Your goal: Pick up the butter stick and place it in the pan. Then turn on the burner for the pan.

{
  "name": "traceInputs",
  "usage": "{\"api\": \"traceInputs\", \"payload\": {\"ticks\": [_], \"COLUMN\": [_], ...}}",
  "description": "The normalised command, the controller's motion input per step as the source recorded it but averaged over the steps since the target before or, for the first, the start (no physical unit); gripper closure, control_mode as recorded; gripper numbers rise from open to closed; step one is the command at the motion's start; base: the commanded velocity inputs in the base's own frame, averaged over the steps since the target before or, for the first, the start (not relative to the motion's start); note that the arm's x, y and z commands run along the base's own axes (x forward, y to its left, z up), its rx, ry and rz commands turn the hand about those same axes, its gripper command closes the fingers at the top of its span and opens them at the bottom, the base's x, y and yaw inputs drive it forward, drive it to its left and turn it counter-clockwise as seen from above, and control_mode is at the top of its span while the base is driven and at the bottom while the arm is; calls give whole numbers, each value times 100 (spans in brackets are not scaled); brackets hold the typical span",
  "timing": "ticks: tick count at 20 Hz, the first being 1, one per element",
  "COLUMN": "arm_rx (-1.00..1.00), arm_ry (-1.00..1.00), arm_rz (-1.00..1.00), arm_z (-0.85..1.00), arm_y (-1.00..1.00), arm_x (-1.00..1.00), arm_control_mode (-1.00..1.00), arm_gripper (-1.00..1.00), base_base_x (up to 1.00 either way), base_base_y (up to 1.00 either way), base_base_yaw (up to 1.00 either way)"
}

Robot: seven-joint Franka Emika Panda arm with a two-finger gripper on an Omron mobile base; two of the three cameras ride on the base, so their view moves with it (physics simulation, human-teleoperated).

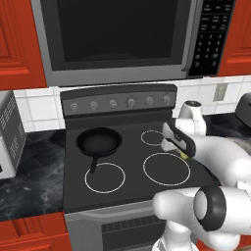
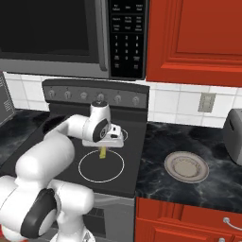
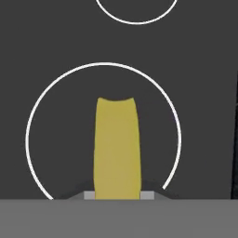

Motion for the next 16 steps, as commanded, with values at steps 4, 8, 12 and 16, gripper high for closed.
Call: {"api": "traceInputs", "payload": {"ticks": [4,8,12,16], "arm_rx": [0,0,0,0], "arm_ry": [0,0,0,0], "arm_rz": [-1,0,0,0], "arm_z": [6,9,5,2], "arm_y": [79,72,70,70], "arm_x": [0,0,0,6], "arm_control_mode": [-100,-100,-100,-100], "arm_gripper": [100,100,100,100], "base_base_x": [0,0,0,0], "base_base_y": [0,0,0,0], "base_base_yaw": [0,0,0,0]}}
